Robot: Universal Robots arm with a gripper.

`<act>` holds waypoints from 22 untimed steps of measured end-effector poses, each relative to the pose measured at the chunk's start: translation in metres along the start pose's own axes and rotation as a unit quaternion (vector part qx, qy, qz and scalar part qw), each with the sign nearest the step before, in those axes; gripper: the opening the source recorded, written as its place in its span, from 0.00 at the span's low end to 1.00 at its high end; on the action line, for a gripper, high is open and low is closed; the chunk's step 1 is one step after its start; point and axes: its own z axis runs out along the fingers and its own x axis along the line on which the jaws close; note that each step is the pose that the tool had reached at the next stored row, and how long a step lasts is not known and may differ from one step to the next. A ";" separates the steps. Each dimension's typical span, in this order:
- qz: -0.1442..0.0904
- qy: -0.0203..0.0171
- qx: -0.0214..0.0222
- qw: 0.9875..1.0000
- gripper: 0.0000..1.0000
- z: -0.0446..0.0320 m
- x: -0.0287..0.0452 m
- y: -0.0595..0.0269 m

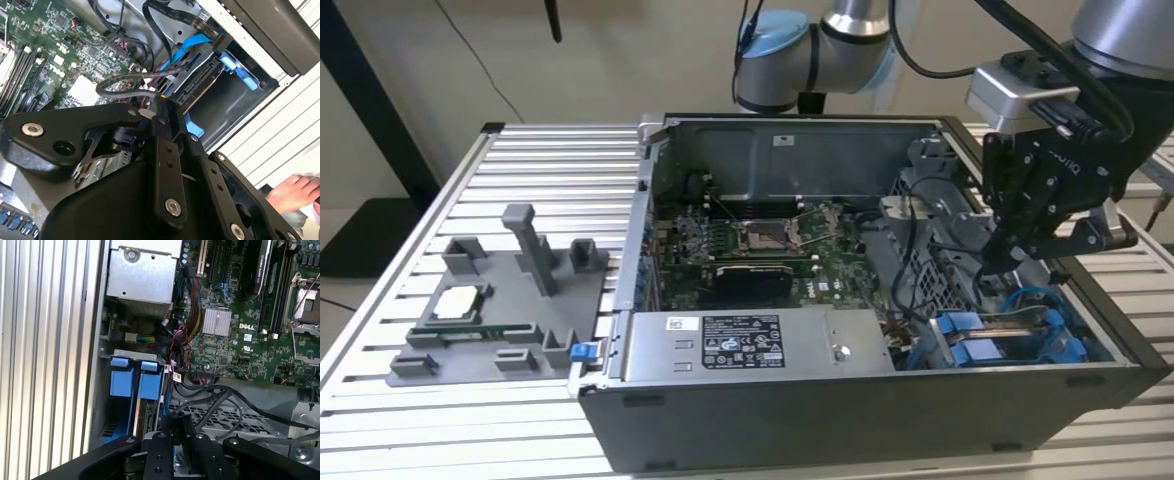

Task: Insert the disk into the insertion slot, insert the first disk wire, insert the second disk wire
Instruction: 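Insert the first disk wire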

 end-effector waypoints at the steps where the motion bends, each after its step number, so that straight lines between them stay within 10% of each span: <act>1: 0.000 0.000 -0.003 1.000 0.00 0.0000 0.0001 -0.0014; 6: 0.001 -0.002 -0.022 1.000 0.00 0.0013 0.0025 -0.0094; 22: 0.003 -0.004 -0.048 0.999 0.00 0.0108 0.0183 -0.0244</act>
